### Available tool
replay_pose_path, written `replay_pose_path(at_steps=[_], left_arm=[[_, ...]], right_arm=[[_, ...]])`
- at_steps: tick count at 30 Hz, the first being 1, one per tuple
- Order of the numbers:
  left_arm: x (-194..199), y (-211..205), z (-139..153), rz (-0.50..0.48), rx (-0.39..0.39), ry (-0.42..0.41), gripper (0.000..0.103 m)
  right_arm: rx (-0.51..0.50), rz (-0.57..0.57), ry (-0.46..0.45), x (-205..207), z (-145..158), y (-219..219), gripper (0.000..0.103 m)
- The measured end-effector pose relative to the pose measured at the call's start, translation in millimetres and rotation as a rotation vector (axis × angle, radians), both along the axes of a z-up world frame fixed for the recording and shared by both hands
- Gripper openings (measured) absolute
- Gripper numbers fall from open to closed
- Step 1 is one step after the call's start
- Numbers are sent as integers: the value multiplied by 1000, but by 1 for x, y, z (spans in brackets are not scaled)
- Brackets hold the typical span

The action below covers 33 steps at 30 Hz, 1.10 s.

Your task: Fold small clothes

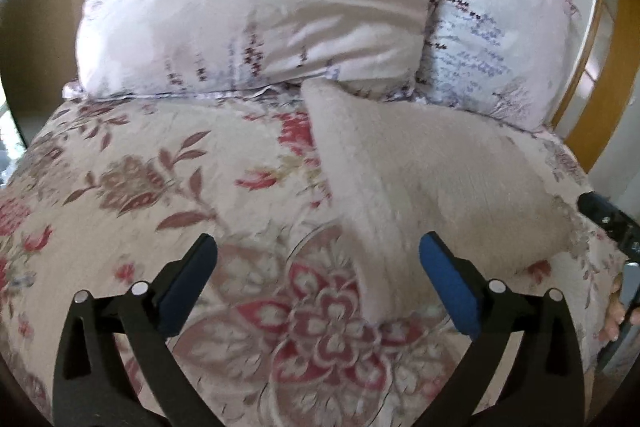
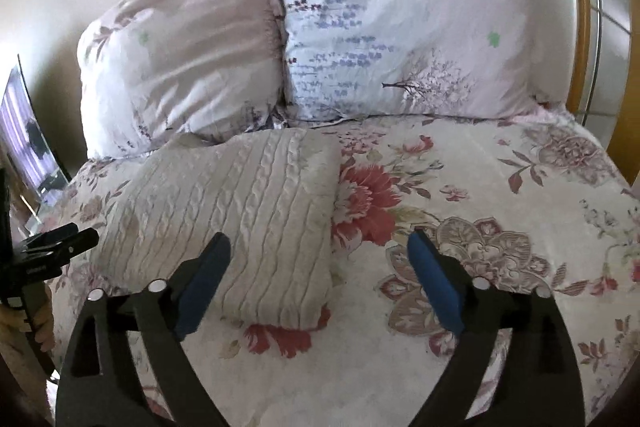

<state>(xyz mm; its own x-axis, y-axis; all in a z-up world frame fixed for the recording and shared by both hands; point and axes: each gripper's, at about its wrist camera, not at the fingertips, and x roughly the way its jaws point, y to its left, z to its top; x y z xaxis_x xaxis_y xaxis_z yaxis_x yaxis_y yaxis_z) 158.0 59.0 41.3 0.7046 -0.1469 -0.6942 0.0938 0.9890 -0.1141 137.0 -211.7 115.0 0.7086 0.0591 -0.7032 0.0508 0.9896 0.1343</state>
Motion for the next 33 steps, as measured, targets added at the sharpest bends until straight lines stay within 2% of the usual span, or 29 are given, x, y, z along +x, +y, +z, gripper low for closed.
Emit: replay_pose_path(at_steps=[3,12,17,23,28,33], left_arm=[[-10,0,-3,25,25,12,101],[-33,-18,-14,32,87,64,101],[-33,-29,-27,18,87,125,101],[-29,-41,-39,19,144,174,101],[-29,-44,-40,20,151,168,101],[-28,-44,-40,15,151,159,101]], right_arm=[[-29,17,8,-4,-1,10,96],[4,58,97,-13,-21,37,97],[13,56,151,-14,-32,46,97],[-31,41,206,-15,-44,55,97],[-57,19,260,-11,-52,58,97],[-77,16,274,-10,-52,60,97]])
